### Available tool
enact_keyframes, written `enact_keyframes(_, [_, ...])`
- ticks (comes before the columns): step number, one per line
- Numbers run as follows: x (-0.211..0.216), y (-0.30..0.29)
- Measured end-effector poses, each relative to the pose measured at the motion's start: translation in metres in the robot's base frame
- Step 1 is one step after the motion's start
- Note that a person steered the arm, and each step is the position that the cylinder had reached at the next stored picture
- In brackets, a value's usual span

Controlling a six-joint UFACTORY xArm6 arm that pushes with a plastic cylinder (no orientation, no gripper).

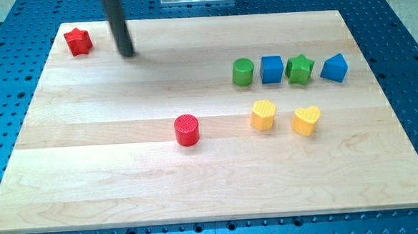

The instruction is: Push the red circle into the red star

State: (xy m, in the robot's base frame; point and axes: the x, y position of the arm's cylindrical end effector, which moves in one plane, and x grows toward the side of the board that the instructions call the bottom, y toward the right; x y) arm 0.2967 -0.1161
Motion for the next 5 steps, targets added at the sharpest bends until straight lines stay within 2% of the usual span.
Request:
enact_keyframes(1, [0.088,0.039])
enact_keyframes(3, [0.178,0.101])
enact_keyframes(5, [0.245,0.114])
